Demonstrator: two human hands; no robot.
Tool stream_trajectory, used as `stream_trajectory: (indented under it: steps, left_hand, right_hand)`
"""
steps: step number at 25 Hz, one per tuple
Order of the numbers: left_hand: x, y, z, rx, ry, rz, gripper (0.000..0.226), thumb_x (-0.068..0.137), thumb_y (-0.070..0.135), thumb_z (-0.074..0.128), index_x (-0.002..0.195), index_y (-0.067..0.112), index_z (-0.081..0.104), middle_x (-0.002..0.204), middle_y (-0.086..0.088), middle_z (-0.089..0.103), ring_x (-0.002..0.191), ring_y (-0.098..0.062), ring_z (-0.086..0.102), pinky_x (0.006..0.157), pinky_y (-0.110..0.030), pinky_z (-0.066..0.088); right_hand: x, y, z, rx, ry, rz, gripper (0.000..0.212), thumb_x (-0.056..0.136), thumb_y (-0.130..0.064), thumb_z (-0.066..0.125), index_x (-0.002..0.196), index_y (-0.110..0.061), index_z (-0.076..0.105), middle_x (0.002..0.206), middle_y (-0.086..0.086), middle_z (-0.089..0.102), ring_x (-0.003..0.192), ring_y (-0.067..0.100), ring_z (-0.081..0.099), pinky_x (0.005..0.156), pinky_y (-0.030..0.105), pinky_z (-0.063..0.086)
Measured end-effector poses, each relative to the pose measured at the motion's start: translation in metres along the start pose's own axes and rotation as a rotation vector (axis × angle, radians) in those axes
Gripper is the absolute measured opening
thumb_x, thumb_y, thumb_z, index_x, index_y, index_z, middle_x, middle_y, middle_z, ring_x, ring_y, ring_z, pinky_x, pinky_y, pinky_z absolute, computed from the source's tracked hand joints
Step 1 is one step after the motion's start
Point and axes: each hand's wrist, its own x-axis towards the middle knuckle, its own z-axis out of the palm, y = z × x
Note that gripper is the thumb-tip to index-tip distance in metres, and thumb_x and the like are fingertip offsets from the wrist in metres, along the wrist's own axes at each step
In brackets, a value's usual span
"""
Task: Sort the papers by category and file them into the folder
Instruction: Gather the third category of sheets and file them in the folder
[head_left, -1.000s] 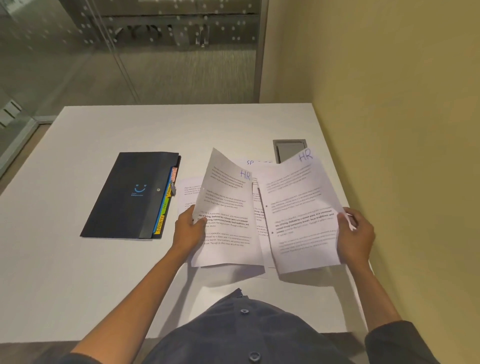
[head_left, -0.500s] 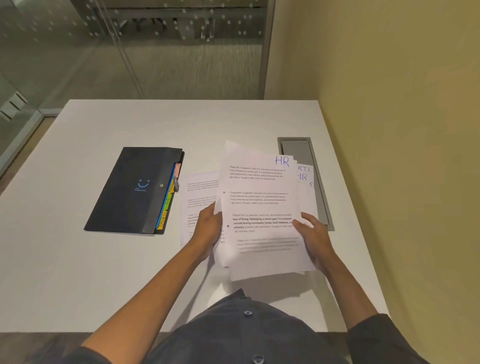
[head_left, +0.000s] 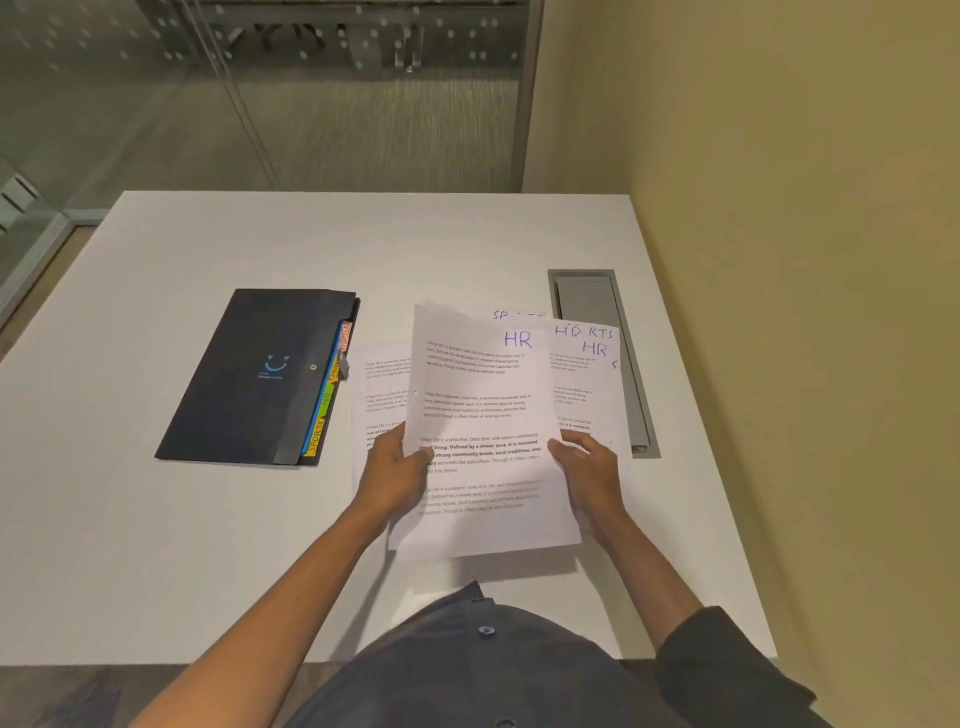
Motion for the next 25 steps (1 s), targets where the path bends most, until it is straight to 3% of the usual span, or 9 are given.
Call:
stream_trajectory:
  steps: [2,5,9,13,15,17,20,23,25]
  left_hand:
    - [0.002,-0.005,-0.005,0.019,0.043,0.002,0.031,0.096,0.005,0.049,0.125,0.016,0.055,0.113,0.001,0.062,0.096,-0.019,0.062,0.081,-0.029,0.05]
    - [0.003,-0.01,-0.009,0.001,0.062,0.015,0.026,0.098,0.011,0.047,0.121,0.02,0.055,0.108,0.002,0.065,0.09,-0.013,0.064,0.067,-0.022,0.052]
    - [0.007,-0.016,-0.01,0.0,0.107,-0.002,0.027,0.098,0.014,0.048,0.125,0.018,0.054,0.111,0.0,0.065,0.091,-0.016,0.064,0.07,-0.025,0.053]
    - [0.01,-0.021,-0.011,0.019,0.114,-0.018,0.03,0.098,0.013,0.048,0.127,0.015,0.055,0.113,-0.005,0.066,0.098,-0.025,0.064,0.081,-0.038,0.055]
    - [0.01,-0.021,-0.01,0.031,0.111,-0.01,0.03,0.098,0.012,0.048,0.127,0.014,0.054,0.113,-0.005,0.065,0.097,-0.025,0.064,0.075,-0.033,0.053]
    - [0.011,-0.02,-0.01,0.055,0.115,0.008,0.029,0.098,0.012,0.048,0.127,0.014,0.054,0.113,-0.004,0.065,0.096,-0.023,0.064,0.071,-0.026,0.052]
    - [0.01,-0.019,-0.015,0.182,0.114,0.107,0.025,0.099,0.012,0.046,0.121,0.017,0.056,0.109,0.003,0.064,0.086,-0.008,0.062,0.062,-0.016,0.048]
    - [0.012,-0.022,-0.022,0.415,0.152,0.257,0.021,0.099,0.015,0.043,0.116,0.019,0.056,0.108,0.003,0.067,0.081,-0.01,0.063,0.063,-0.023,0.054]
    - [0.015,-0.022,-0.025,0.494,0.157,0.292,0.026,0.099,0.019,0.045,0.123,0.02,0.052,0.109,0.004,0.066,0.084,-0.013,0.064,0.063,-0.021,0.053]
  right_hand:
    - [0.013,0.013,-0.005,-0.316,0.09,-0.046,0.022,0.091,-0.034,0.063,0.105,-0.018,0.069,0.105,0.0,0.073,0.1,0.025,0.068,0.081,0.031,0.051]
    - [0.029,0.035,-0.019,-0.956,0.247,-0.081,0.06,0.092,-0.055,0.053,0.13,-0.009,0.052,0.134,0.01,0.056,0.119,0.031,0.055,0.095,0.041,0.045]
    - [0.04,0.035,-0.015,-1.178,0.31,-0.039,0.079,0.083,-0.063,0.062,0.131,-0.005,0.043,0.134,0.013,0.048,0.119,0.031,0.052,0.095,0.044,0.043]
    - [0.046,0.031,-0.013,-1.106,0.298,0.011,0.077,0.077,-0.056,0.073,0.127,-0.005,0.046,0.13,0.013,0.048,0.112,0.031,0.057,0.093,0.042,0.043]
    - [0.048,0.031,-0.015,-1.037,0.309,0.015,0.071,0.077,-0.05,0.076,0.125,-0.007,0.048,0.126,0.012,0.05,0.11,0.031,0.058,0.091,0.041,0.043]
    - [0.048,0.031,-0.018,-0.959,0.315,-0.023,0.05,0.083,-0.041,0.074,0.116,-0.009,0.054,0.118,0.01,0.056,0.104,0.033,0.06,0.087,0.039,0.043]
    - [0.04,0.025,-0.024,-0.669,0.311,-0.128,0.016,0.094,-0.024,0.062,0.093,-0.011,0.053,0.094,0.005,0.058,0.084,0.027,0.059,0.06,0.021,0.037]
    - [0.03,0.007,-0.035,-0.47,0.326,-0.267,0.003,0.095,-0.007,0.058,0.096,-0.005,0.057,0.096,0.006,0.063,0.084,0.021,0.058,0.054,0.005,0.034]
    - [0.026,-0.005,-0.045,-0.376,0.31,-0.322,0.008,0.094,-0.003,0.056,0.1,-0.007,0.058,0.094,0.008,0.065,0.085,0.025,0.061,0.057,0.01,0.04]
